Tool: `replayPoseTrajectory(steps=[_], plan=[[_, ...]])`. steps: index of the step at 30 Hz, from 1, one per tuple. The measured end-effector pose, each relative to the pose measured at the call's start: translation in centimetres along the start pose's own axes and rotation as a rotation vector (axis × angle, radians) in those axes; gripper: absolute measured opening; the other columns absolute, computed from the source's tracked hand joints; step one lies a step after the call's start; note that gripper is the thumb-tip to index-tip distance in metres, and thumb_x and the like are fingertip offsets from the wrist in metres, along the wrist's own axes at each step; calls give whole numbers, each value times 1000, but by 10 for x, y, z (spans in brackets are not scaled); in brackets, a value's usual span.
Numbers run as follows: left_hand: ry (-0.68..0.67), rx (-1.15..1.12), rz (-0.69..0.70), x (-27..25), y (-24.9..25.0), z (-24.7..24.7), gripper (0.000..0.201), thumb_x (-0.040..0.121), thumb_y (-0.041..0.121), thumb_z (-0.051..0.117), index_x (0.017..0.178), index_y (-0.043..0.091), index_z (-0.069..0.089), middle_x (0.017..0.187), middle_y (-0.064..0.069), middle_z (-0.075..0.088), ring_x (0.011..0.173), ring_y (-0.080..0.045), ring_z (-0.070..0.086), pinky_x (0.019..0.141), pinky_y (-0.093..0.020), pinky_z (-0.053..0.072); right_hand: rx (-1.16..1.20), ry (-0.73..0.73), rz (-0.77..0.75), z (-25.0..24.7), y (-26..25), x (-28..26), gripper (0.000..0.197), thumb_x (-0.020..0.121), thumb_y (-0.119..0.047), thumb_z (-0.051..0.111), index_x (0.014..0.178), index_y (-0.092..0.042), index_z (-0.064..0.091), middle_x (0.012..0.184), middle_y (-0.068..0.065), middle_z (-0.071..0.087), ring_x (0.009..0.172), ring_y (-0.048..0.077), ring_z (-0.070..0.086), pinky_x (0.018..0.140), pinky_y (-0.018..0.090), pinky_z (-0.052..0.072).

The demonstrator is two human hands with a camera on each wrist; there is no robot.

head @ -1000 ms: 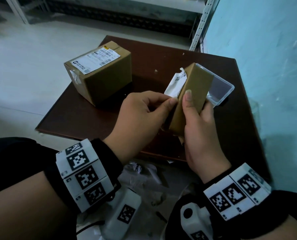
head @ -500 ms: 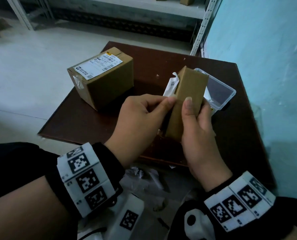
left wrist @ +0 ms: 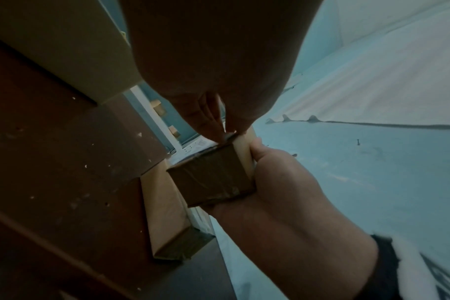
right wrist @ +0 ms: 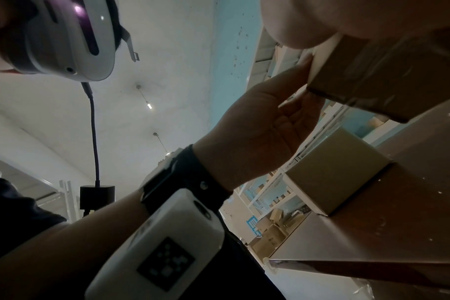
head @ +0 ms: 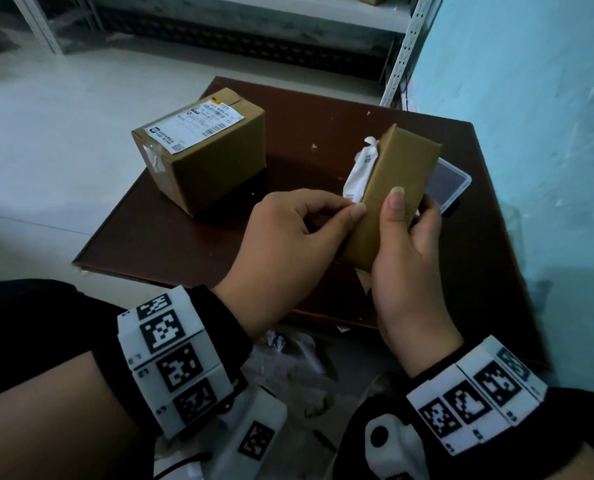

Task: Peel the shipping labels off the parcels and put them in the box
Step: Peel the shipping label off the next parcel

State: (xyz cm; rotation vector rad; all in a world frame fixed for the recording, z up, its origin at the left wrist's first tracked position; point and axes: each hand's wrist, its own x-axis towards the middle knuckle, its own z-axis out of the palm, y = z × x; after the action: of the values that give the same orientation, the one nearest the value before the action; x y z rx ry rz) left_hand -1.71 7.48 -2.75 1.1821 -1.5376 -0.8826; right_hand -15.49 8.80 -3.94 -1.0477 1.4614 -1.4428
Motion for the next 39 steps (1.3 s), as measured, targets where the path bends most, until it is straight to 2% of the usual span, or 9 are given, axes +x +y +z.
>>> replayPoseTrajectory(steps=[6, 11, 14, 17, 21, 26, 31, 35, 39], plan=[[-22, 52, -9, -2, 1, 1, 10, 98, 27, 74, 100, 22, 83, 83, 10, 77, 74, -15, 73, 72, -36, 59, 5, 39, 20, -4, -1, 4, 40, 111, -49, 45, 148, -34, 39, 127, -9, 64, 98, -4, 71, 82, 23, 58], [3, -8, -22, -1, 2, 2, 10, 99, 21, 72, 98, 20, 82, 85, 10, 78, 79, -8, 74, 74, -35, 61, 35, 33, 57, 0, -5, 2, 42, 106, -61, 49, 141, -38, 42, 127, -4, 67, 112, 11, 71, 101, 46, 60], [12, -51, -30, 0, 2, 1, 10, 99, 20, 72, 97, 21, 81, 86, 11, 78, 81, -2, 73, 71, -23, 58, 58, -1, 87, 0, -8, 0, 51, 103, -65, 51, 145, -39, 41, 128, -4, 67, 114, 13, 72, 103, 49, 60], [24, -75, -41, -1, 2, 2, 10, 100, 22, 71, 102, 19, 81, 89, 9, 79, 84, -2, 74, 74, -24, 61, 33, -35, 96, -2, -10, -1, 51, 107, -54, 55, 152, -37, 37, 132, -4, 66, 113, 11, 72, 102, 45, 61], [40, -61, -20, -1, 3, 1, 10, 100, 24, 71, 101, 20, 80, 87, 10, 78, 82, -2, 73, 72, -21, 60, 23, -45, 108, -1, -9, -1, 55, 106, -54, 55, 155, -34, 40, 128, -4, 69, 101, 3, 75, 95, 39, 65], [46, -88, -47, 3, 2, -1, 11, 99, 22, 72, 95, 19, 82, 81, 10, 78, 75, 2, 71, 66, -16, 53, 29, -30, 103, -1, -7, 1, 52, 107, -54, 53, 153, -32, 42, 125, -5, 69, 101, 3, 75, 87, 32, 62], [40, -72, -59, 2, 1, 0, 16, 102, 26, 70, 96, 18, 82, 80, 5, 78, 75, -16, 75, 67, -33, 60, 24, -17, 106, -1, -7, 1, 50, 107, -56, 53, 151, -34, 44, 127, -5, 69, 110, 8, 73, 97, 40, 61], [46, -76, -70, 1, 3, -1, 15, 101, 26, 70, 93, 19, 81, 80, 7, 78, 72, -6, 72, 64, -23, 57, 12, -41, 103, 0, -8, -1, 50, 107, -56, 52, 152, -36, 44, 126, -7, 69, 102, 2, 73, 94, 36, 61], [29, -32, -82, 0, 3, -1, 15, 102, 27, 68, 94, 20, 80, 81, 4, 76, 74, -14, 73, 69, -35, 62, -5, -67, 123, 0, -8, -2, 49, 109, -54, 50, 153, -35, 43, 121, -10, 68, 99, 1, 73, 92, 35, 61]])
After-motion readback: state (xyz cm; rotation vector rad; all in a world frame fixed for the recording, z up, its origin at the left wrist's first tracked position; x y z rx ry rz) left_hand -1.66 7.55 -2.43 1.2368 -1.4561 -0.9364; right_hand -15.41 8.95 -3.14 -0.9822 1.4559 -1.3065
